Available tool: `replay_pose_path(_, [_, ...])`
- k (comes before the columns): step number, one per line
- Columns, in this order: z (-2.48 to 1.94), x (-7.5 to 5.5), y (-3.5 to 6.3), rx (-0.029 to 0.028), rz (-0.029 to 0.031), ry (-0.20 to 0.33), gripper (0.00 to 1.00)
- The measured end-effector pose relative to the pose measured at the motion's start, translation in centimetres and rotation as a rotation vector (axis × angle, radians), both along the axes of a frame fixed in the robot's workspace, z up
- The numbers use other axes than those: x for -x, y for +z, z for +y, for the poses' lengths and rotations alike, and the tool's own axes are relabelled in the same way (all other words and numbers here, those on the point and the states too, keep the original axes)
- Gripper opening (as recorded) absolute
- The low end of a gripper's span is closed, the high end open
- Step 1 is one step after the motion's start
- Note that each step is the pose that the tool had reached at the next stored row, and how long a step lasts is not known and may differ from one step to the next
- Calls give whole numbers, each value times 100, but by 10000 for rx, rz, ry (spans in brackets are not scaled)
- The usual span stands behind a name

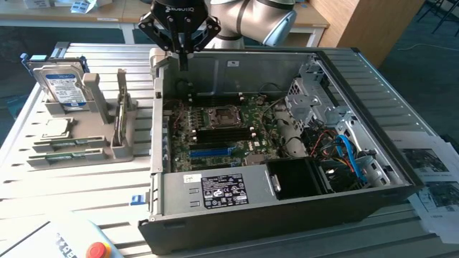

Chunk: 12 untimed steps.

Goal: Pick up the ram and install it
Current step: 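Reach for the ram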

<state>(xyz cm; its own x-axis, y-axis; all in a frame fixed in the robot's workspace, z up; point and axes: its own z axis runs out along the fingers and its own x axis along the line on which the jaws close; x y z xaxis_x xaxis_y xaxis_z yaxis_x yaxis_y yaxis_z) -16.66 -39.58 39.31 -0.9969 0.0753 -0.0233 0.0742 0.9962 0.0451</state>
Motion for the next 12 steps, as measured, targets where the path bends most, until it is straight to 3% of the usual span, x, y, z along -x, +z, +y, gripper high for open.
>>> replay_pose_path(12, [3, 114, 0, 0, 0, 0, 10])
